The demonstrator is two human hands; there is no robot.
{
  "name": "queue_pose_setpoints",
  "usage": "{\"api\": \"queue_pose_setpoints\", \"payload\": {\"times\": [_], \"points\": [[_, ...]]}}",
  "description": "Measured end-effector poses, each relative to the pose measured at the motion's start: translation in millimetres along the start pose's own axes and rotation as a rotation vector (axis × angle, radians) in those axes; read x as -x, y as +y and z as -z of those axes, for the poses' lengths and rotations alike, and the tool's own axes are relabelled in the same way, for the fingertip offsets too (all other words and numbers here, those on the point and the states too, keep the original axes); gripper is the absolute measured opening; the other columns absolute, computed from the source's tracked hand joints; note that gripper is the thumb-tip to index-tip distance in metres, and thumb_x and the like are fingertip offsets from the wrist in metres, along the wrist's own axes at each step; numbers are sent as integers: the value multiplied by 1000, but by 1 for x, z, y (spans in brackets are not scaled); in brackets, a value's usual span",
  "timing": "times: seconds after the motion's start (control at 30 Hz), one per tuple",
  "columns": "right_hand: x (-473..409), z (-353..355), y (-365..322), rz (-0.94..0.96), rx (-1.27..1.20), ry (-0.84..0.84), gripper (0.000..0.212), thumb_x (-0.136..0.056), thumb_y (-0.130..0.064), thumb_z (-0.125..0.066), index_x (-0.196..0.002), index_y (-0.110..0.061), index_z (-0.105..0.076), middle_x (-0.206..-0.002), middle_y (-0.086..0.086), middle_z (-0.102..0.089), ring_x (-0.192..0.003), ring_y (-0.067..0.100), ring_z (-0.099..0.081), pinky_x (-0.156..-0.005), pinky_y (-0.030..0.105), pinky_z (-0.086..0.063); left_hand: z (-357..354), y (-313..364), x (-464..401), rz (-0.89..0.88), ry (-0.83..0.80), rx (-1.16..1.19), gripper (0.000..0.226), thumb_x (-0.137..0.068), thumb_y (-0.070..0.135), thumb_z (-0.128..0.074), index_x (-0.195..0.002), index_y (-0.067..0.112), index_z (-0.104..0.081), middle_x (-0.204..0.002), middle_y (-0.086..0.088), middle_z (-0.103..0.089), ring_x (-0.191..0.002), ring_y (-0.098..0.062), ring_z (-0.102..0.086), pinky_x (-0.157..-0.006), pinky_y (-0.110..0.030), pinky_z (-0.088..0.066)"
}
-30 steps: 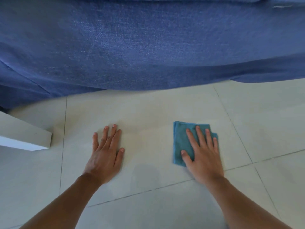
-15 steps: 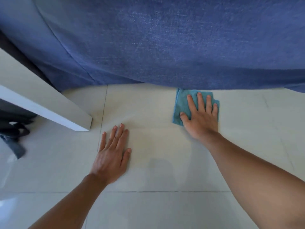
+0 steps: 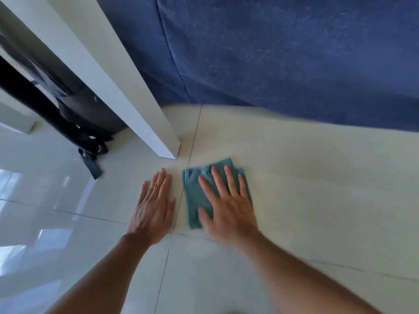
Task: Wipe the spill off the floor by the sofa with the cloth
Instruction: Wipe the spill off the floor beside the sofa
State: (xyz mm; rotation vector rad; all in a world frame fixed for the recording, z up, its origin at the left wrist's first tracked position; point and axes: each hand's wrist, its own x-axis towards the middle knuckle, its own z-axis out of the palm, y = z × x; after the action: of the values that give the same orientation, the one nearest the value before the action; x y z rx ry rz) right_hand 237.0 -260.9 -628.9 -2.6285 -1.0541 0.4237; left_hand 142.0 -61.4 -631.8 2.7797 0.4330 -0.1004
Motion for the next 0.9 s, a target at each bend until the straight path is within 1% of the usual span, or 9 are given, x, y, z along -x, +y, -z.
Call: {"api": "queue_pose_setpoints", "payload": {"times": [0.2, 0.27, 0.33, 0.43, 0.5, 0.63, 0.7, 0.8, 0.9], "points": [[117, -14, 29, 16, 56, -29, 86, -81, -62, -55, -159, -37, -28, -171, -5, -16, -159, 28, -5, -125, 53, -7, -6, 22, -6, -110, -33, -33, 61, -100, 38, -25, -154, 10, -26, -164, -5, -15, -152, -25, -10, -122, -55, -4], [148, -9, 78, -215, 111, 34, 86, -79, -61, -54, -157, -32, -35, -169, 1, -24, -156, 34, -18, -124, 56, -15, -10, 31, -9, -128, -41, -33, 61, -99, 38, -26, -154, 12, -26, -165, -3, -14, -152, -27, -8, -121, -57, -4], [174, 6, 125, -661, 162, 154, 84, -81, -61, -43, -157, -25, -37, -166, 11, -30, -152, 42, -24, -121, 59, -19, -13, 45, -14, -171, -59, -34, 62, -98, 39, -25, -153, 10, -28, -165, -5, -15, -152, -28, -9, -120, -58, -6], [144, 20, 138, -1134, 11, 224, 85, -86, -62, -27, -160, -22, -30, -167, 17, -25, -153, 45, -17, -121, 57, -11, -18, 60, -19, -215, -76, -65, 63, -98, 39, -25, -152, 8, -29, -164, -8, -18, -151, -33, -9, -119, -61, -9], [108, 14, 108, -985, 32, 241, 83, -85, -61, -32, -159, -23, -32, -167, 16, -25, -153, 45, -17, -123, 58, -8, -21, 65, -19, -226, -88, -81, 63, -98, 39, -24, -152, 8, -29, -164, -8, -17, -152, -33, -8, -119, -61, -9], [136, 3, 91, -346, 131, 77, 80, -88, -61, -45, -160, -35, -24, -171, 0, -10, -158, 33, -8, -126, 53, -5, -22, 67, -25, -275, -87, -112, 62, -98, 38, -26, -152, 8, -31, -164, -8, -19, -151, -32, -11, -119, -61, -11], [162, 11, 129, -435, 178, 102, 79, -88, -62, -41, -160, -33, -27, -171, 1, -15, -157, 34, -13, -125, 54, -12, -21, 68, -29, -276, -87, -112, 61, -97, 37, -26, -151, 9, -32, -163, -7, -22, -151, -31, -14, -119, -61, -13], [133, 34, 178, -874, 181, 200, 84, -85, -66, -21, -161, -29, -25, -171, 7, -17, -156, 39, -13, -123, 58, -13, -19, 73, -32, -258, -80, -90, 61, -97, 38, -25, -152, 11, -32, -163, -5, -23, -151, -29, -14, -119, -59, -13], [53, 50, 160, -879, 19, 198, 89, -81, -66, -11, -163, -31, -15, -173, 7, -3, -157, 38, 0, -124, 58, -2, -19, 73, -33, -255, -84, -91, 61, -97, 38, -25, -153, 12, -30, -164, -4, -20, -152, -28, -12, -120, -58, -13]]}}
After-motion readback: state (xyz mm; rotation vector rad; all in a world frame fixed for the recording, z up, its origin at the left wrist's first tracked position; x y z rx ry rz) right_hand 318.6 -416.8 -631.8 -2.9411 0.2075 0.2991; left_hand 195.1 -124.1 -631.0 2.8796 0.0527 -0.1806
